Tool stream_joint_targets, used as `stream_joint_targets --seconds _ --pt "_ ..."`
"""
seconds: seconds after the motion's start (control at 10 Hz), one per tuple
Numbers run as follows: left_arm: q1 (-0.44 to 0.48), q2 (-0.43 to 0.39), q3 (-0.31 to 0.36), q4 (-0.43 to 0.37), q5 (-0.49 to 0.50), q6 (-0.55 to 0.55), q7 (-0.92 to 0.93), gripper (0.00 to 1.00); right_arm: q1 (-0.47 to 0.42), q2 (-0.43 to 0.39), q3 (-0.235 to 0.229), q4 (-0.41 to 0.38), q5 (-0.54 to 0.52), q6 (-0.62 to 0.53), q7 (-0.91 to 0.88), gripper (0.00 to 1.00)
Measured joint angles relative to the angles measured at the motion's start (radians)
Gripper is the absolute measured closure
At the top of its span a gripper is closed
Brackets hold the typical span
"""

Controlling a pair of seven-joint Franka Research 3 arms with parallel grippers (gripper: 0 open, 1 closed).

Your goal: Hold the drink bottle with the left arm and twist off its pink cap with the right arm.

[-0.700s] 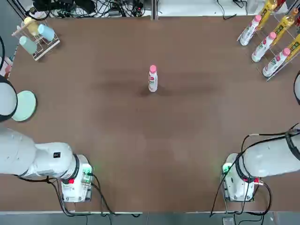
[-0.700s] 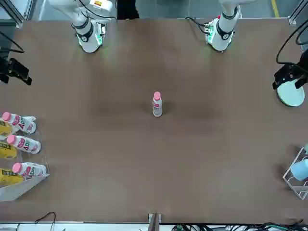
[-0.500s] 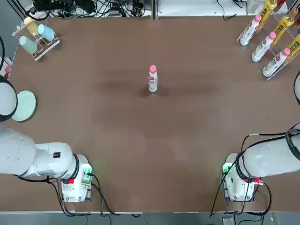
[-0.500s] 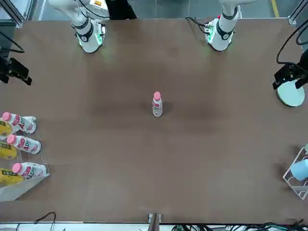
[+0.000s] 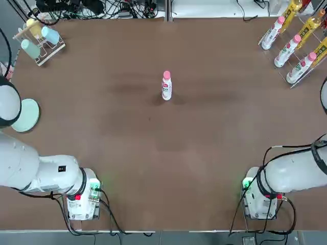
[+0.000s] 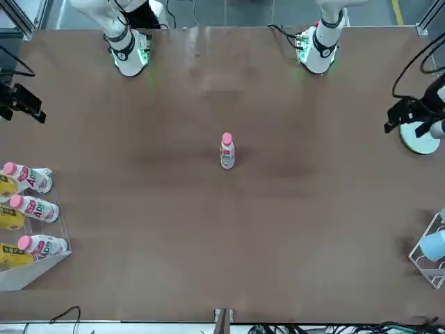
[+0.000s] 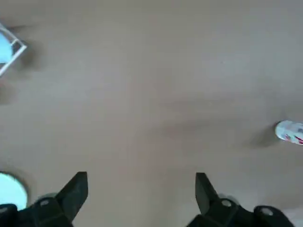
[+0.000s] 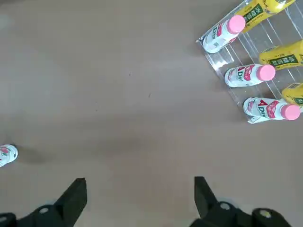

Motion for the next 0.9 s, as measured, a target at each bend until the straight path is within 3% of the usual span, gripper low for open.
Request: stream_joint_targets --seconds 0.4,0.9 --pt "0.0 0.042 -0.056 -0.019 -0.163 0.093 0.116 0.0 0.0 0.0 0.0 0.0 0.0 0.0 0.0 0.0" --pt "0.018 0.085 -0.18 -0.128 -0.221 0.202 0.406 0.0 -0.001 0.0 -0.001 0.0 0.0 0.0 0.0 0.0"
